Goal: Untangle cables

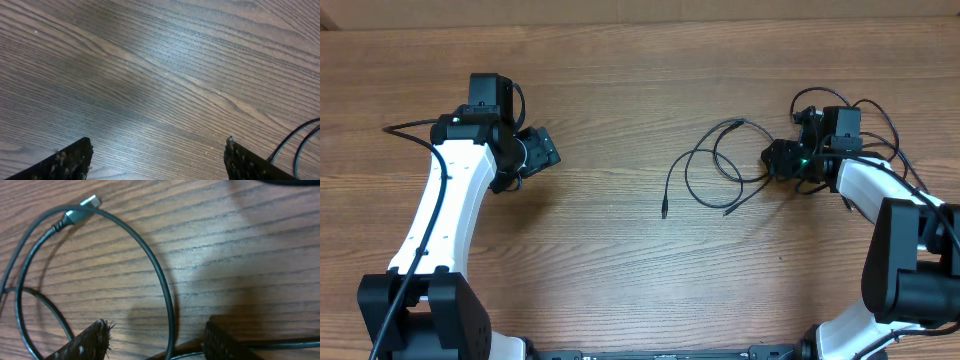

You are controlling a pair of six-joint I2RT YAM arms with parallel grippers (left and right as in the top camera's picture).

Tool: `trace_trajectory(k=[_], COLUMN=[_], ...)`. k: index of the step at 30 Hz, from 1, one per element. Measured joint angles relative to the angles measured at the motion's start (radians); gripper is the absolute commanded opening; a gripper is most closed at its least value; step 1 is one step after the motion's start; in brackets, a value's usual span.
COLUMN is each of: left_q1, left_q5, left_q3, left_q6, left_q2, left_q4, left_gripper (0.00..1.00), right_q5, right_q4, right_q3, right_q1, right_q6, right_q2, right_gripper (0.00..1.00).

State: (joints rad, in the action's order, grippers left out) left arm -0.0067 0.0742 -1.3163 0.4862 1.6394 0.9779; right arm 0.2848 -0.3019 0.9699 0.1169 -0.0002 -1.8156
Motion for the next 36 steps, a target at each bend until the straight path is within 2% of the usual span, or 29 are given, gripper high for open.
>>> trace_trajectory(k=[8,24,26,31,36], left_q1=[0.000,0.000,0.000,0.000,0.000], left_q5=[0.000,0.000,0.000,0.000,0.000], left_q3=[0.000,0.000,0.000,0.000,0.000], left_q6=[0.000,0.000,0.000,0.000,0.000], left_q2=[0.000,0.000,0.000,0.000,0.000], left_q4=[0.002,0.002,0.003,0.003,0.003], left_gripper=[0.84,0.84,0.84,0.84,0.84], right_q5=[0.000,0.003,0.008,0.052,0.109], right_q4=[0.017,0.017,0.021,0.031,-0.008], right_q3=[-0.008,-0.008,-0.008,-0.008,-0.002], right_q1=[0.000,-0.002,-0.002,-0.003,-0.006], right_q6=[0.003,0.052,0.050,0.048,0.056], right_q2=[0.000,-0.017,-0.019,-0.029,-0.029], right_gripper=[0.47,0.45,0.38,0.06,0.04])
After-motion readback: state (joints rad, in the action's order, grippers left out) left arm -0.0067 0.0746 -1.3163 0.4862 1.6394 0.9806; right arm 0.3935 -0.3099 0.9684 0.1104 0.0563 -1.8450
